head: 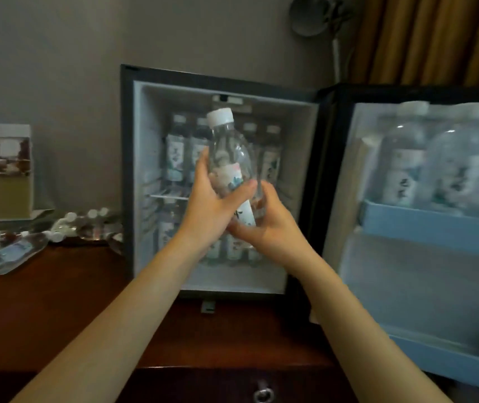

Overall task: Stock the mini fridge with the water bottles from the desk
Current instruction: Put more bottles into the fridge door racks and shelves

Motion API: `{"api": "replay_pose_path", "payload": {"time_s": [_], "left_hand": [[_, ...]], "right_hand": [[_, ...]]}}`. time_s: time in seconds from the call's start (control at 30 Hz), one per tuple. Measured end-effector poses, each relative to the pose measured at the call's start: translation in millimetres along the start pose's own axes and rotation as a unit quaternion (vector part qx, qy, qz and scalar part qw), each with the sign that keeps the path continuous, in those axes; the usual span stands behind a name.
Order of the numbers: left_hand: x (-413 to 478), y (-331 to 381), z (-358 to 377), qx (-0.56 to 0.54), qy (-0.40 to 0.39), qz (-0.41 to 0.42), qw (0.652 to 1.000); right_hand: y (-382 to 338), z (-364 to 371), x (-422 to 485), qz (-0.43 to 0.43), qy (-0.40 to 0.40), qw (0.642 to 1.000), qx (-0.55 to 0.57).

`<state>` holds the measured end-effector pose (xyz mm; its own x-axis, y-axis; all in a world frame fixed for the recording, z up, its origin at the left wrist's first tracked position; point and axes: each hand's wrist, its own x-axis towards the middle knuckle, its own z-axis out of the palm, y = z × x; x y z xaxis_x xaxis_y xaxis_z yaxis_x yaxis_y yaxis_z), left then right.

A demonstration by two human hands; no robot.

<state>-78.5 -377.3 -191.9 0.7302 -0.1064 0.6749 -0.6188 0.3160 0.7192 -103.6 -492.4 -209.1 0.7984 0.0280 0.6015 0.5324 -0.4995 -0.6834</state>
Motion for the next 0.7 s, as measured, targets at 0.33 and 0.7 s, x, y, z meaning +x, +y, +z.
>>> {"api": "replay_pose_path", "payload": {"time_s": [0.33, 0.7], "left_hand": [[2, 22, 134, -0.099, -0.105, 0.046, 0.988], [8, 27, 191, -0.097, -0.202, 0.06, 0.973]], "right_hand": [[-16, -133, -40, -0.003, 0.086, 0.993, -0.076], [-6, -181, -59, 0.025, 0.148, 0.988, -0.046]]}}
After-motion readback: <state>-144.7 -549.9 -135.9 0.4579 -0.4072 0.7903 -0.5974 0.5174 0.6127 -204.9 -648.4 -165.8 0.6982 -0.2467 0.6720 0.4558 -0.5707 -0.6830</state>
